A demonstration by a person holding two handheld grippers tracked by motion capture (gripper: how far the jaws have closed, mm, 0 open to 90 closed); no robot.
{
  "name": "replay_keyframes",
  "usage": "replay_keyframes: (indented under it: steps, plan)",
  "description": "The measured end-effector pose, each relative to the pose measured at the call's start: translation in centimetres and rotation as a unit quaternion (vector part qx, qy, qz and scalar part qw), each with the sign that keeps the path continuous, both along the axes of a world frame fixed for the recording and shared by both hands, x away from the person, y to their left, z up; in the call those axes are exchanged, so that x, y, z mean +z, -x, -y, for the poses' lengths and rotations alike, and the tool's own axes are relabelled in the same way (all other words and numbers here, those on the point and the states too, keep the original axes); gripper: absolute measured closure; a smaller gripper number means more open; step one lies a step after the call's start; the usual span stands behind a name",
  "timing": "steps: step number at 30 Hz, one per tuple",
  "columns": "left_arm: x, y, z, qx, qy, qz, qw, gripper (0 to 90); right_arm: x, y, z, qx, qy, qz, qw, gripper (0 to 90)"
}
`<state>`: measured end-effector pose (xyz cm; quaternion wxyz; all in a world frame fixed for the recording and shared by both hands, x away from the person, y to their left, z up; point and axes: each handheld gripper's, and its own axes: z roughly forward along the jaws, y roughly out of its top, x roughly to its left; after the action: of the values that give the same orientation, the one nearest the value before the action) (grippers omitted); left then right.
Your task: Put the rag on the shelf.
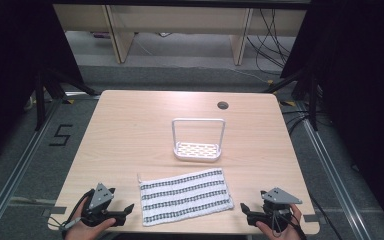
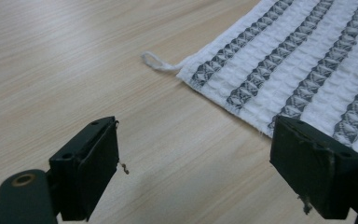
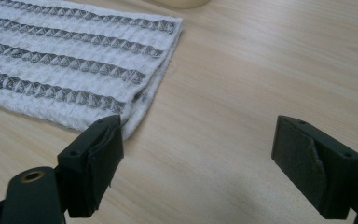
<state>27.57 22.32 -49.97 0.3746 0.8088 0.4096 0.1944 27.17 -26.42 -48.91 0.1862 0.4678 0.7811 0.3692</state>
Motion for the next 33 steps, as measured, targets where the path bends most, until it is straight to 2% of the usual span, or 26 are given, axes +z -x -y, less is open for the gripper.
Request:
replay_keyframes:
  steps: [1, 3, 6, 8, 10, 13, 16, 17, 18, 20, 22, 23, 24, 25, 26, 27, 28, 29, 31, 32, 33]
  plan:
    - [0.0, -0.1, 0.0, -0.009, -0.005, 0.002, 0.9999, 14.8, 0.0, 0.0, 0.0, 0.0, 0.002, 0.001, 1.0, 17.9]
    - [0.0, 0.0, 0.2, -0.004, 0.002, -0.001, 1.0, 14.8, 0.0, 0.0, 0.1, -0.001, 0.006, 0.007, 1.0, 17.9]
    - [0.0, -0.2, 0.4, -0.013, 0.008, 0.0, 0.9999, 14.8, 0.0, 0.0, -0.1, -0.001, 0.0, -0.001, 1.0, 18.0]
    - [0.1, -0.4, 0.9, -0.026, 0.035, -0.001, 0.999, 14.7, 0.0, 0.1, -0.1, -0.003, 0.001, -0.001, 1.0, 18.0]
    - [0.1, -0.5, 1.1, -0.029, 0.042, -0.001, 0.9987, 14.7, 0.0, 0.0, -0.1, -0.003, 0.003, 0.002, 1.0, 18.0]
    - [0.5, -0.8, 2.1, -0.053, 0.064, 0.005, 0.9966, 14.7, 0.0, 0.0, -0.2, -0.001, -0.002, 0.003, 1.0, 18.1]
    - [0.7, -1.0, 2.6, -0.066, 0.073, 0.001, 0.9951, 14.7, 0.2, 0.1, -0.3, -0.011, -0.007, -0.007, 0.9999, 18.5]
    - [0.9, -1.1, 3.2, -0.076, 0.086, 0.002, 0.9934, 14.7, 0.2, -0.3, 0.1, -0.007, -0.002, 0.009, 0.9999, 18.9]
    - [1.2, -1.4, 3.4, -0.086, 0.08, 0.002, 0.993, 14.7, 0.2, -0.4, 0.1, -0.004, -0.007, 0.005, 1.0, 19.0]
    - [1.3, -1.4, 3.7, -0.083, 0.081, 0.0, 0.9932, 14.7, 0.2, -0.5, 0.2, -0.008, -0.004, 0.009, 0.9999, 19.9]
    - [1.6, -1.8, 4.4, -0.093, 0.089, 0.002, 0.9917, 14.7, 0.2, -0.5, 0.1, -0.01, -0.008, 0.008, 0.9999, 20.1]
    - [1.8, -2.2, 5.1, -0.102, 0.087, -0.002, 0.991, 14.7, 0.4, -0.2, -0.2, -0.017, -0.017, 0.0, 0.9997, 20.8]
    - [1.8, -2.4, 5.4, -0.107, 0.086, -0.002, 0.9905, 14.7, 0.4, -0.3, 0.0, -0.004, -0.007, 0.014, 0.9999, 21.1]
    - [1.8, -2.7, 5.7, -0.11, 0.087, -0.001, 0.9901, 14.7, 0.5, -0.1, -0.3, -0.014, -0.017, 0.006, 0.9997, 21.2]
    - [1.8, -2.7, 5.7, -0.11, 0.087, -0.001, 0.9901, 14.7, 0.5, -0.1, -0.3, -0.014, -0.017, 0.006, 0.9997, 21.2]
    - [2.0, -3.0, 6.1, -0.11, 0.087, -0.003, 0.9901, 14.7, 0.6, 0.0, -0.4, -0.014, -0.018, -0.005, 0.9997, 21.3]
    - [2.1, -3.2, 6.4, -0.112, 0.086, -0.003, 0.99, 14.8, 0.5, -0.3, -0.2, 0.002, -0.007, 0.01, 0.9999, 21.6]
    - [2.4, -3.8, 7.1, -0.117, 0.087, -0.003, 0.9893, 14.8, 0.5, -0.2, -0.4, 0.004, -0.008, 0.008, 0.9999, 21.8]
    - [2.6, -4.0, 7.3, -0.117, 0.084, -0.006, 0.9896, 14.9, 0.5, -0.3, -0.6, 0.005, -0.009, 0.014, 0.9999, 22.2]
    - [2.7, -4.7, 7.9, -0.119, 0.082, -0.011, 0.9894, 14.8, 0.6, -0.2, -0.9, 0.003, -0.013, 0.007, 0.9999, 22.4]
    - [2.9, -5.0, 8.1, -0.124, 0.074, -0.018, 0.9893, 14.8, 0.6, -0.3, -0.8, 0.011, -0.004, 0.013, 0.9998, 22.6]
